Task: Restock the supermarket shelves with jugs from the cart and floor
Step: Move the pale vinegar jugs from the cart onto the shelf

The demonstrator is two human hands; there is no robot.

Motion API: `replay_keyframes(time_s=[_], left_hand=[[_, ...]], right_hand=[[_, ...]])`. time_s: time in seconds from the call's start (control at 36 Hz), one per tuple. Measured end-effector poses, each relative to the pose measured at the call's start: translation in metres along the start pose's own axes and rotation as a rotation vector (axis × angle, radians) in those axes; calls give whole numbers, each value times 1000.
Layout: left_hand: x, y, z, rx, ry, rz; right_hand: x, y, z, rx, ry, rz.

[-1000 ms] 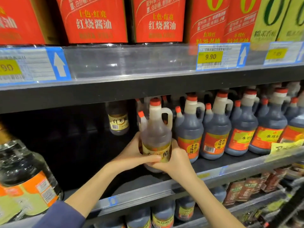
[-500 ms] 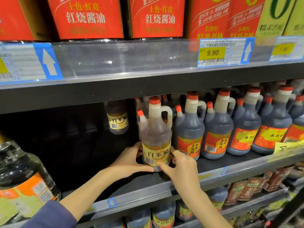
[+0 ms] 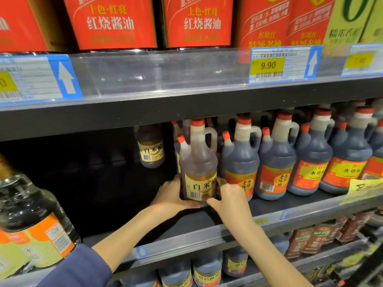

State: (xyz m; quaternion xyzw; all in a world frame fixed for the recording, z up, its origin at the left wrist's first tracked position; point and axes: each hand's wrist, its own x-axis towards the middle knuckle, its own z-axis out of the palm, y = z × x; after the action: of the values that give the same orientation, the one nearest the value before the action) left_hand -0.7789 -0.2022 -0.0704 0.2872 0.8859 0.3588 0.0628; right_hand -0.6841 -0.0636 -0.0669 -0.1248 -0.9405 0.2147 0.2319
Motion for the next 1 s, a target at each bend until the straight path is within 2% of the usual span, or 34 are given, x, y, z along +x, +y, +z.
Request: replay_keyframes(time_s=[0.31,0.47,0.58,0.75,0.86,1.0], left_hand=[[-5,2,-2,-57,-5,-17],[-9,2,-4,-52,-65,-26],[-9,3,-7,-29,-130,-49],[-16,10,-9,-3,-139,-105],[-29,20,-4,119,-104,-107],[-53,43,8,215,-11,-121]], right_hand=[[-7,-2,-6,40,-1,35],[-13,-3,-10,37,-6,36],[-18,-2,-9,60,58,-2],[-18,-3,-19,0,-39,-32],[-20,6,-28,49,-95,-87],[-26,22,-47,135,-296,-223]])
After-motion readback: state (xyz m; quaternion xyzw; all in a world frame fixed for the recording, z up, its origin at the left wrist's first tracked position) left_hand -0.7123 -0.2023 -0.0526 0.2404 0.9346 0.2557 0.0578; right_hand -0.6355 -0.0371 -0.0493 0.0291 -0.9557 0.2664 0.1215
